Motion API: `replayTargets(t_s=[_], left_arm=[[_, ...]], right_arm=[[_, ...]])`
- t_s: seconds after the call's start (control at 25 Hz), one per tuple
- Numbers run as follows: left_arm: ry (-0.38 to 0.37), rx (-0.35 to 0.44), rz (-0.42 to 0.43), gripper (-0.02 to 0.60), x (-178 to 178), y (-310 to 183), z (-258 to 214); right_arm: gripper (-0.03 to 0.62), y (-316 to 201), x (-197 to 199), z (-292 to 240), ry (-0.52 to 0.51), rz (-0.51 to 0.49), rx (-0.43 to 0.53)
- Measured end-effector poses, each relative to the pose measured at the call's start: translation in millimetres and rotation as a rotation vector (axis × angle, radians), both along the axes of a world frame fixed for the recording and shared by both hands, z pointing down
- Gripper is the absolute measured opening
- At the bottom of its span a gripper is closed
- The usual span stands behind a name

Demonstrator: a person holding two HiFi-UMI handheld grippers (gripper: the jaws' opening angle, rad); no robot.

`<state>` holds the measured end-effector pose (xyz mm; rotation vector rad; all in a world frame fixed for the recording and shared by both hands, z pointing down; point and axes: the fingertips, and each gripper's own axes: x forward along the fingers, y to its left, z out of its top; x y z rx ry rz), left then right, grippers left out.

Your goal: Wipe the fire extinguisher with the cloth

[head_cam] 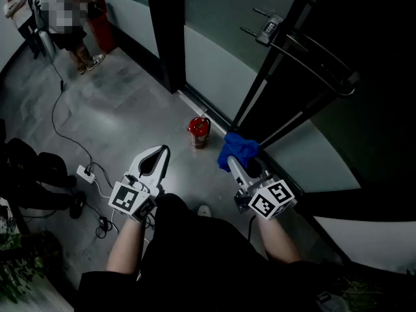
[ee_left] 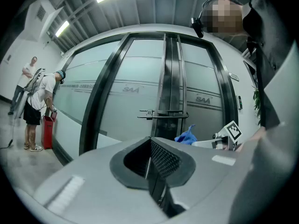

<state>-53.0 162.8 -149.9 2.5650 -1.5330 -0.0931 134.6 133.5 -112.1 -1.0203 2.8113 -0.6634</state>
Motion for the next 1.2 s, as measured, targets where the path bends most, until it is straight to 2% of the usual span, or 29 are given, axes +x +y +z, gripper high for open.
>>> replayTargets(t_s=[0.32,0.68,0.84,1.08,1.2], left_arm=[[-0.019,0.006,0.069,0.006,3,-64,18],[0.009,-0.038,0.119,0.006,-54,-139,33],[-0.027,-0.046,0.168,0.006,-69,-182,31],[-0.035,-0.049,0.221,0.006,-72,-236,56],[-0.035,-0.071,0.227,0.006,-65,-245,84]], right_arm=[[0.135,-60,-18,45,0.064,0.008,-0.051],[0.135,-128,-56,62,0.086,0.094,-0.094],[0.135,-164,-73,77,0.095,0.128,-0.118],[0.135,-212,-101,96,0.126,0.120,-0.103],[0.135,-221,-96,127,0.143,0.125,-0.152]])
